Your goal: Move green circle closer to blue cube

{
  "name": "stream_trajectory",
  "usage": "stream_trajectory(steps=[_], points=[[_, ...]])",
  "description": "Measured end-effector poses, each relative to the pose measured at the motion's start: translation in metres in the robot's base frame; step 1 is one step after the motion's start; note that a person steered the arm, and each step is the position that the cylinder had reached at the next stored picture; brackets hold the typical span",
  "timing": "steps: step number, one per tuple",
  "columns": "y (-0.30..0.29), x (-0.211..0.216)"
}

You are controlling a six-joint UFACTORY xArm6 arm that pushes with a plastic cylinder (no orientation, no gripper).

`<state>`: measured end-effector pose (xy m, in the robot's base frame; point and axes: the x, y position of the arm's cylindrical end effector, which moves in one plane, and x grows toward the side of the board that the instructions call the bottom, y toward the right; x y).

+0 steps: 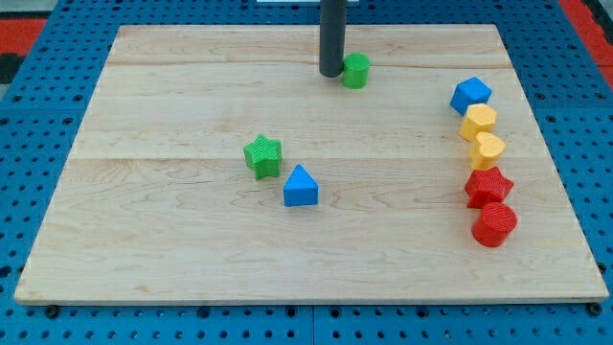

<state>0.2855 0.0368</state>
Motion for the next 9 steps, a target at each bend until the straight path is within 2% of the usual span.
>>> stream_trajectory(steps=[2,4,9], points=[[0.046,-0.012],[0.045,-0.002],[0.115,0.005]])
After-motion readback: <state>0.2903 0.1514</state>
